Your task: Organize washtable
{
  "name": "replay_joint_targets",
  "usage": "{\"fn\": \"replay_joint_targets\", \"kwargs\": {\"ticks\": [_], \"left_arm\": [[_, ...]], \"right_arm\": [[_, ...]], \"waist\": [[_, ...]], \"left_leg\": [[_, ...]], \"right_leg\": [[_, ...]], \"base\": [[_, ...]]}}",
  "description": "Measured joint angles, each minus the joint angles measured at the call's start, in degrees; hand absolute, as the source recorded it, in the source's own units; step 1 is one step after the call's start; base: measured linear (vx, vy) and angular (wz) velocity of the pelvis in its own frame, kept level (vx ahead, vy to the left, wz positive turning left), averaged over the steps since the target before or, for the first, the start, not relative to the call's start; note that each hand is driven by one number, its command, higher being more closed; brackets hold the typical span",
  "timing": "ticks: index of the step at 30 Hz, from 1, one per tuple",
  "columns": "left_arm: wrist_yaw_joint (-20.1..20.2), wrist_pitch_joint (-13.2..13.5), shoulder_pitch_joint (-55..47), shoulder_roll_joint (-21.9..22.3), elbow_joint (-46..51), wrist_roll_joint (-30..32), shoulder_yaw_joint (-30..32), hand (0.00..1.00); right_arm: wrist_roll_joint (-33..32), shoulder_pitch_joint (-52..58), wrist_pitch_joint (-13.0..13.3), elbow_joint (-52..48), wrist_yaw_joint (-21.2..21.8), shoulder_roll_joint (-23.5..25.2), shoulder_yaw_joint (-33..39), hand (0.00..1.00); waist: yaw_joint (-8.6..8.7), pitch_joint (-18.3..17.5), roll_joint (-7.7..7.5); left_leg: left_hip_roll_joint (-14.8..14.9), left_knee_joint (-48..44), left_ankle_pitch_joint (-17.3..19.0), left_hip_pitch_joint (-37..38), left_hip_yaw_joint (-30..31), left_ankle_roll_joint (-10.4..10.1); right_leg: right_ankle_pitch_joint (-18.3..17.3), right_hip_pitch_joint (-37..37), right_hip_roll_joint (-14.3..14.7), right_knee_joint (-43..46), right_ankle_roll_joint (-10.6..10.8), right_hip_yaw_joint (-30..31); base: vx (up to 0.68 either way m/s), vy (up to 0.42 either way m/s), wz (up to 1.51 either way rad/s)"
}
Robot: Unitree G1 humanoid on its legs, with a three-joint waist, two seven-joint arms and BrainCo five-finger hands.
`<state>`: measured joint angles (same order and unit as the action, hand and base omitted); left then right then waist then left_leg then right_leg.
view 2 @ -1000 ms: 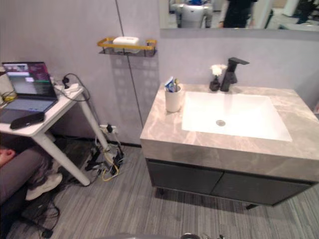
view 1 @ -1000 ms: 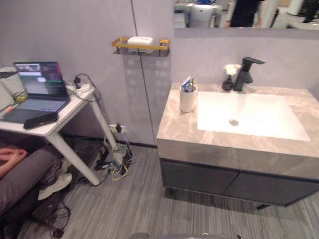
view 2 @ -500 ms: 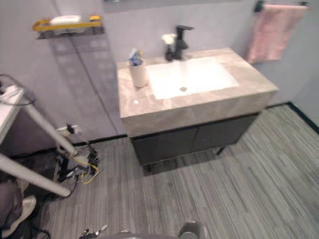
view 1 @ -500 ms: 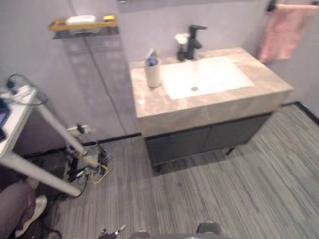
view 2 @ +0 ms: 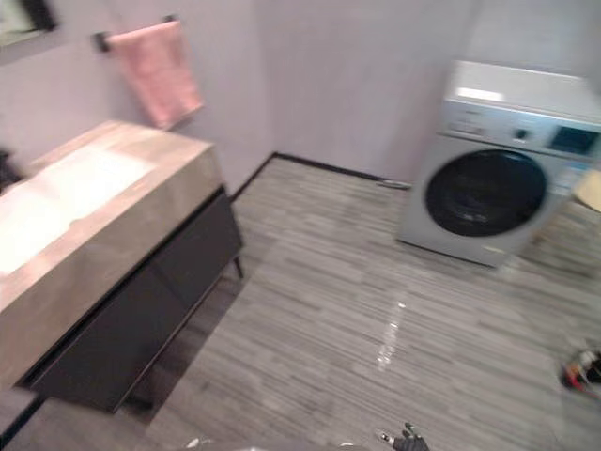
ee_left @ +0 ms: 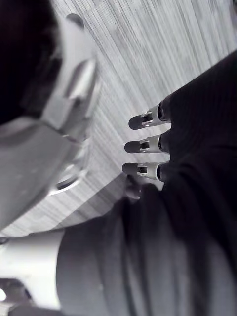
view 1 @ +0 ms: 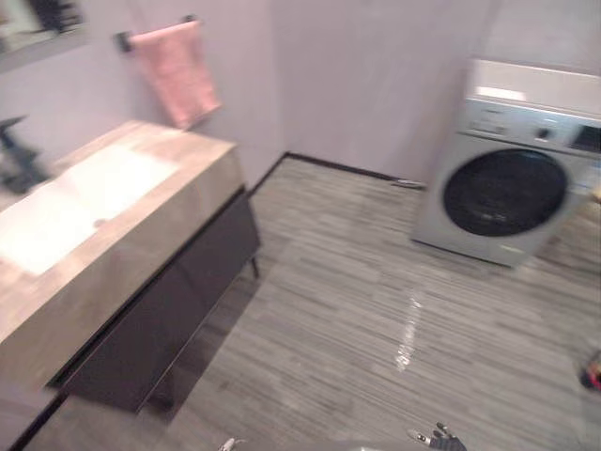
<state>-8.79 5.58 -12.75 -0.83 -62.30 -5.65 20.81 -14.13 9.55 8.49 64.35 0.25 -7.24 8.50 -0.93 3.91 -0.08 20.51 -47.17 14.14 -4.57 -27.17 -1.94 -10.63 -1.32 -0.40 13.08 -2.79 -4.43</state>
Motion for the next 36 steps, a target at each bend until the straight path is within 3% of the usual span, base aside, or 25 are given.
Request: {"fn": "replay_joint_targets", "kwargs": {"ticks": [2,5,6,7,8,10,11,12,14,15,16,17,19,21,22,24,25,27,28,29,30,31,32,34,36], "left_arm": [[-0.1,0.1,-0.9,0.1,0.0,0.3,-0.7,0.00],[-0.1,0.5,-1.5,0.5,0.0,0.6,-3.1,0.00],[0.0,0.5,-1.5,0.0,-0.1,0.8,-2.9,0.00],[-0.2,0.7,-0.9,-1.6,0.3,1.3,-3.0,0.00],[-0.2,1.0,-0.5,-1.7,1.2,1.5,-2.9,0.00],[-0.2,1.6,0.1,-1.7,1.8,1.9,-2.8,0.00],[-0.2,1.5,0.3,-1.5,1.8,1.9,-2.7,0.00],[-0.1,1.4,0.5,-0.9,1.8,2.0,-2.8,0.00],[-0.1,1.4,0.6,-0.4,2.5,2.2,-2.8,0.00],[0.0,1.2,0.9,-0.7,1.9,2.4,-3.4,0.00],[-0.1,1.0,1.0,-0.7,1.7,2.4,-3.8,0.00],[0.0,0.9,1.1,-0.6,1.4,2.5,-5.0,0.00],[0.0,1.0,2.7,-0.1,1.0,3.1,-6.3,0.00],[0.1,1.1,3.3,0.5,1.0,3.2,-6.3,0.00],[0.1,1.1,3.7,1.5,0.9,3.3,-6.3,0.00],[0.6,1.8,4.1,2.4,1.2,3.4,-5.1,0.00],[0.7,2.2,4.6,1.7,1.3,3.4,-4.8,0.00],[1.0,2.2,4.9,1.7,1.8,2.7,-4.8,0.00],[1.0,2.6,5.0,1.7,2.3,2.1,-4.8,0.00],[1.0,2.7,5.0,1.6,2.5,1.6,-4.9,0.00],[0.9,2.6,4.9,1.7,2.2,1.5,-5.0,0.00],[1.0,2.5,4.9,1.8,2.1,0.9,-5.0,0.00],[0.9,2.5,4.9,1.1,2.1,0.6,-5.2,0.00],[0.9,2.4,4.8,-0.9,2.0,0.4,-7.0,0.00],[0.9,2.4,4.7,-1.3,1.7,0.3,-7.6,0.00]], "right_arm": [[-1.0,0.0,0.1,-0.1,0.1,0.0,0.0,0.00],[-1.0,0.5,0.2,-0.7,0.4,-0.1,-0.1,0.00],[-1.0,0.3,0.1,-0.5,0.5,0.0,0.0,0.00],[-1.0,1.6,0.2,-0.9,1.2,1.0,-0.1,0.00],[-1.0,1.6,0.0,-0.6,1.2,1.2,-0.1,0.00],[-1.0,0.7,0.0,-0.7,1.2,1.2,0.0,0.00],[-1.0,0.1,-0.1,-0.7,1.3,1.2,0.0,0.00],[-1.0,-1.0,-0.1,-0.9,1.4,0.4,0.2,0.00],[-1.0,-0.9,-0.1,-2.7,1.4,0.7,0.0,0.00],[-1.0,-0.6,0.2,-3.5,1.3,0.7,0.1,0.00],[-1.0,-0.4,0.1,-3.5,1.3,0.5,0.0,0.00],[-1.0,0.1,0.1,-3.5,1.3,0.0,0.0,0.00],[-1.0,2.4,0.2,-5.0,1.2,0.0,1.6,0.00],[-0.9,3.2,0.1,-4.7,1.3,-0.6,2.0,0.00],[-0.8,3.3,0.1,-4.0,1.2,-1.4,2.0,0.00],[-0.3,2.9,-0.1,-2.2,1.2,-0.7,2.2,0.00],[-0.4,2.0,-0.2,-0.8,1.0,0.1,2.7,0.00],[-0.3,1.3,-0.2,0.4,0.9,0.1,2.7,0.00],[0.2,0.9,-0.2,0.8,0.9,0.3,2.6,0.00],[0.4,0.9,0.0,1.1,1.0,0.6,2.7,0.00],[0.7,1.0,0.1,1.1,0.9,0.4,2.8,0.00],[1.2,0.6,-0.1,1.3,0.7,0.2,2.7,0.00],[1.3,0.9,-0.2,1.7,0.4,1.1,2.9,0.00],[2.0,2.2,-0.2,2.0,-0.6,2.9,4.8,0.00],[2.2,2.9,-0.5,2.3,-1.3,3.4,5.3,0.00]], "waist": [[0.29,0.5,0.37],[-0.17,1.2,2.30],[0.09,1.8,2.33],[1.76,1.4,0.48],[1.88,1.5,-0.07],[1.98,1.6,-0.08],[2.41,1.8,0.43],[2.24,2.4,1.77],[1.92,2.6,2.18],[2.43,2.7,2.40],[2.42,2.9,2.58],[2.50,3.0,3.27],[3.88,2.2,4.36],[3.43,0.6,5.84],[3.44,-0.4,7.27],[2.99,-0.4,5.22],[3.17,0.1,3.79],[3.07,0.5,3.24],[2.87,0.5,2.67],[2.87,0.6,2.57],[2.89,0.4,3.08],[2.65,0.2,3.03],[2.95,-0.6,1.75],[3.15,-2.0,-1.31],[3.17,-2.4,-1.75]], "left_leg": [[-8.1,7.8,0.4,-1.8,10.9,-0.6],[-14.7,24.3,-0.1,-1.9,31.8,-1.7],[-14.4,23.6,1.2,-1.3,30.3,-2.5],[-15.0,24.7,2.6,-0.3,26.4,-2.3],[-14.9,24.4,3.4,-0.5,23.8,-2.3],[-13.3,24.2,4.9,-0.8,14.5,-0.1],[-12.5,24.3,5.1,-0.3,10.5,0.6],[-10.8,24.4,5.3,0.9,4.5,1.2],[-10.3,24.2,5.2,3.0,-3.6,1.3],[-11.0,22.8,5.2,4.7,-6.2,1.3],[-11.7,22.8,5.1,5.8,-7.0,1.4],[-12.8,23.5,5.1,7.6,-7.5,1.4],[-15.7,25.9,5.1,11.3,-9.9,1.4],[-16.0,26.6,5.1,11.1,-11.6,1.4],[-15.5,26.1,4.6,9.8,-12.6,1.1],[-15.4,19.2,2.3,6.7,-12.0,0.4],[-14.4,15.9,3.2,5.2,-10.3,1.9],[-11.2,9.3,3.4,0.2,-2.1,2.2],[-10.4,9.2,3.9,-2.3,5.2,0.8],[-9.0,17.0,2.3,-2.5,10.8,-1.1],[-8.0,21.5,1.3,-2.0,11.9,-2.2],[-9.6,24.0,2.2,-0.7,13.0,-1.9],[-11.4,26.8,1.2,0.3,12.1,-1.9],[-15.3,31.1,-0.6,1.2,11.8,0.3],[-17.5,33.3,-1.4,1.9,12.2,1.5]], "right_leg": [[0.9,0.2,2.6,-0.7,-0.6,11.0],[0.9,3.3,7.7,0.8,-0.4,23.5],[1.1,3.8,8.3,1.4,0.1,26.3],[2.6,4.9,8.4,0.5,2.5,31.7],[3.4,6.0,8.6,0.5,4.1,34.4],[6.3,8.8,9.3,-1.6,6.1,42.1],[8.3,9.8,9.7,-2.5,6.7,42.5],[11.5,10.3,10.3,-4.1,5.3,39.8],[10.3,13.4,7.0,1.0,3.6,17.3],[6.4,13.8,3.0,6.1,-2.2,-1.8],[5.4,13.8,1.7,7.8,-3.5,-6.6],[4.0,13.4,0.4,9.9,-3.2,-9.8],[0.9,12.9,-0.6,10.7,-1.8,-10.3],[2.3,12.1,0.5,6.0,-0.5,-9.4],[4.9,11.1,1.5,1.4,0.2,-7.6],[7.6,9.5,0.0,-3.4,0.8,-4.1],[7.9,8.0,-1.1,-4.9,0.7,-2.1],[7.8,6.7,-1.6,-5.2,0.9,-0.6],[8.1,6.4,-2.3,-4.5,2.6,0.6],[8.2,6.2,-2.5,-4.4,4.6,1.7],[8.0,6.1,-2.0,-4.8,5.8,2.1],[8.4,5.8,-2.4,-5.6,6.5,3.7],[9.0,4.9,-4.1,-7.3,7.0,4.1],[9.9,4.4,-7.3,-9.6,8.0,3.4],[10.8,3.9,-9.0,-10.5,8.0,2.9]], "base": [[0.03,0.142,-2.54],[0.03,0.272,-2.77],[0.08,0.390,-2.71],[0.08,0.305,-1.92],[0.09,0.347,-2.11],[0.04,0.259,-2.26],[0.09,0.250,-2.65],[0.13,0.223,-2.88],[0.13,0.246,-2.63],[0.07,0.229,-1.86],[0.05,0.230,-1.87],[0.06,0.249,-1.26],[0.08,0.237,-0.97],[0.09,0.137,-0.73],[0.16,0.123,-0.77],[0.11,0.095,-0.69],[0.03,0.035,-0.58],[-0.01,0.055,-0.53],[-0.04,0.216,-0.62],[-0.06,0.256,-0.61],[-0.07,0.322,-0.59],[-0.03,0.239,-0.38],[0.02,0.291,-0.23],[0.03,0.242,0.15],[0.03,0.185,0.28]]}}
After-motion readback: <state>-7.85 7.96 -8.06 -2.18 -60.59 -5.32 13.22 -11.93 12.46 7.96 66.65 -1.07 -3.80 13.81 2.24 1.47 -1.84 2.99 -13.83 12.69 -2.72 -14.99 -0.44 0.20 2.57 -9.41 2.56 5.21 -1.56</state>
